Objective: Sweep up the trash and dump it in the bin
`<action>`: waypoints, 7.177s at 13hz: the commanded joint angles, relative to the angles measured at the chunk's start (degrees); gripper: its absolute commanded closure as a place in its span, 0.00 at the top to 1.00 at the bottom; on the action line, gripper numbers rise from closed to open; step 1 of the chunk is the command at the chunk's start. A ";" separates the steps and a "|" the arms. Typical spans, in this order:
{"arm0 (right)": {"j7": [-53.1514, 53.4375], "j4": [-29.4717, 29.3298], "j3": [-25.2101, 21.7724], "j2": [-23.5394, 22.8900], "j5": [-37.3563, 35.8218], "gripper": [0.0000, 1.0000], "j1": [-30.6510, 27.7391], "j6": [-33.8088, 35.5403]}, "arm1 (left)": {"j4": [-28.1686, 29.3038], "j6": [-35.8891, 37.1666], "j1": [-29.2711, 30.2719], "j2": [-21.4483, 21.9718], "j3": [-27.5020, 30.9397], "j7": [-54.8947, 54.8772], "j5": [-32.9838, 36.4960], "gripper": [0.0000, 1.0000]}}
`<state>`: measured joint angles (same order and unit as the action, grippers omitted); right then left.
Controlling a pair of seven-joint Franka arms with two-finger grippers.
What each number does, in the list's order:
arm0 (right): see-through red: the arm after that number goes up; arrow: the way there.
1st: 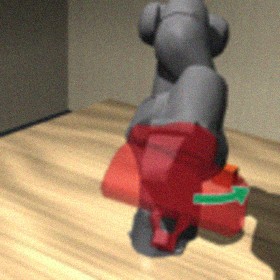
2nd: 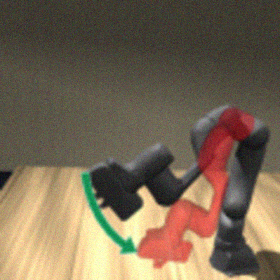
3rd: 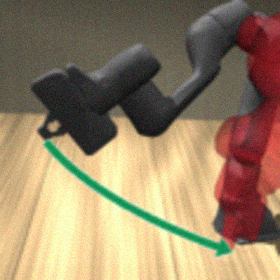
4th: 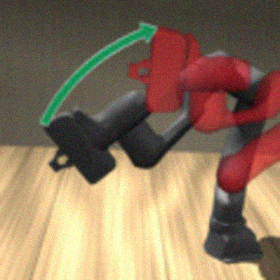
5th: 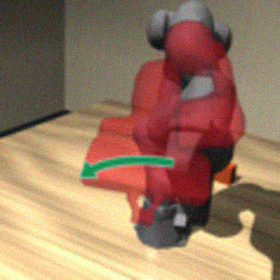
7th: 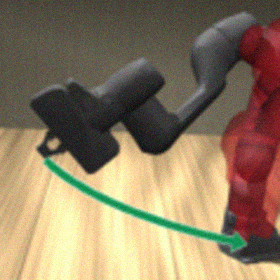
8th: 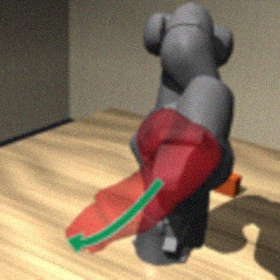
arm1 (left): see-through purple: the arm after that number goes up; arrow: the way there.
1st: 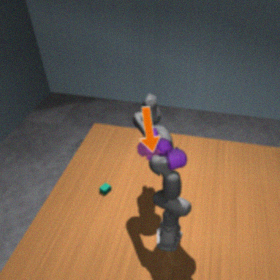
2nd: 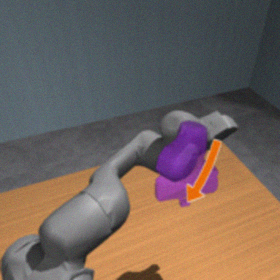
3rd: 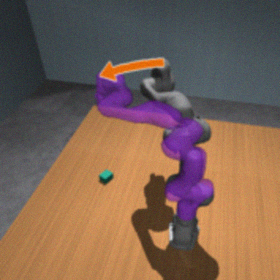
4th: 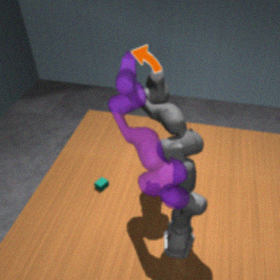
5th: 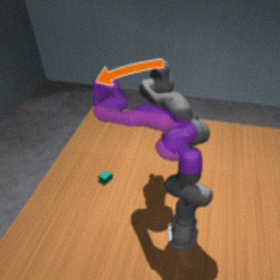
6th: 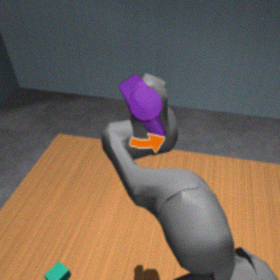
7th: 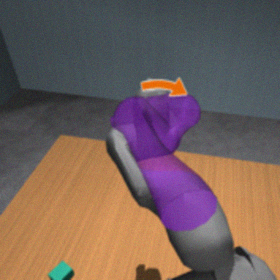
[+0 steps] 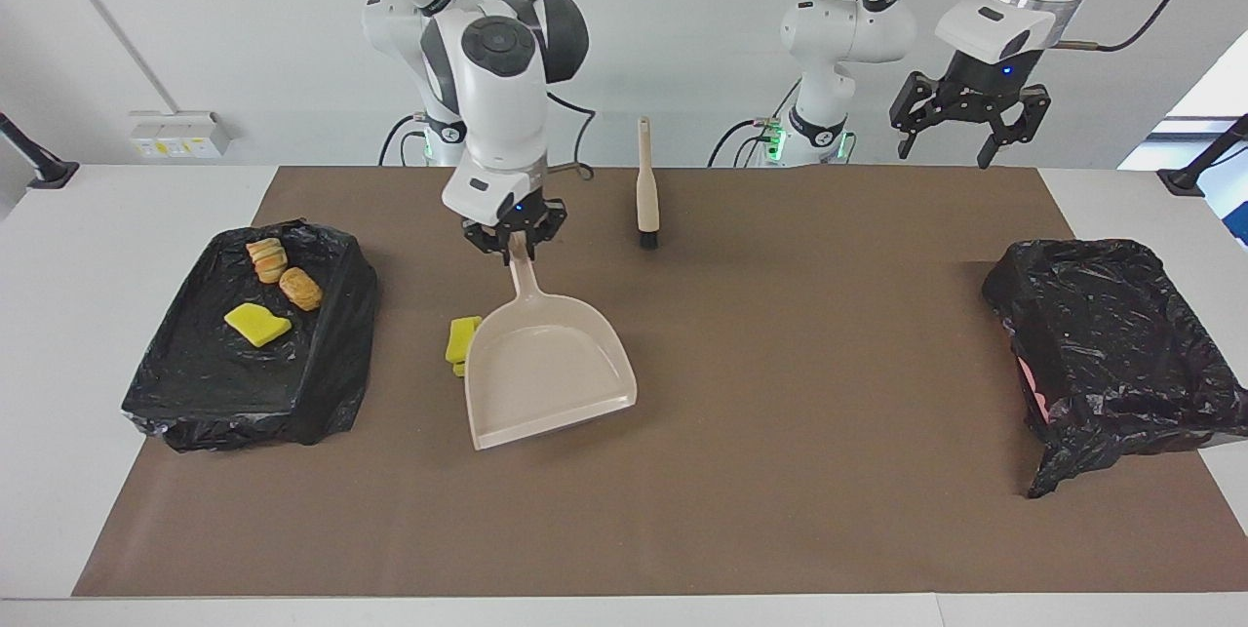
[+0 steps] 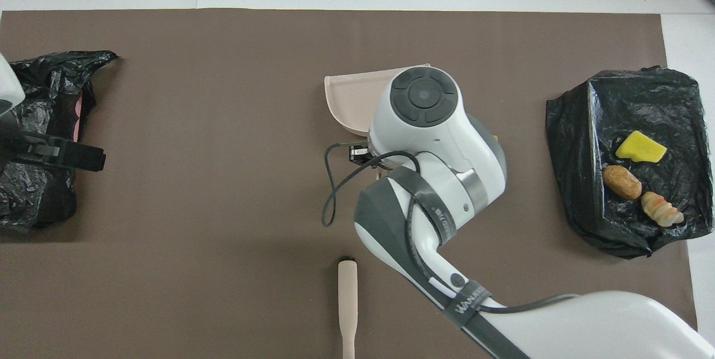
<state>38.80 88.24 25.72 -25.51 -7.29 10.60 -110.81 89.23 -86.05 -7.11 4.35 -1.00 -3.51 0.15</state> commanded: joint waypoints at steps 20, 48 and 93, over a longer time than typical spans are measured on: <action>1.71 1.05 0.20 1.14 1.31 1.00 1.00 0.47 | -2.03 3.69 4.73 -0.04 -1.55 -0.53 -2.26 1.00; 7.26 56.51 0.38 37.55 34.27 1.00 24.03 -18.04 | -3.28 -27.84 4.38 -32.29 -31.78 32.23 16.81 1.00; -32.89 25.13 -1.20 16.01 -13.81 0.00 -23.60 6.40 | 13.86 -31.72 3.33 -29.48 -37.85 -16.29 22.52 0.00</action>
<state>9.62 114.34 23.63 -9.57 -20.09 -10.77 -103.91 99.97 -117.04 -2.28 -25.93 -39.12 -23.59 22.59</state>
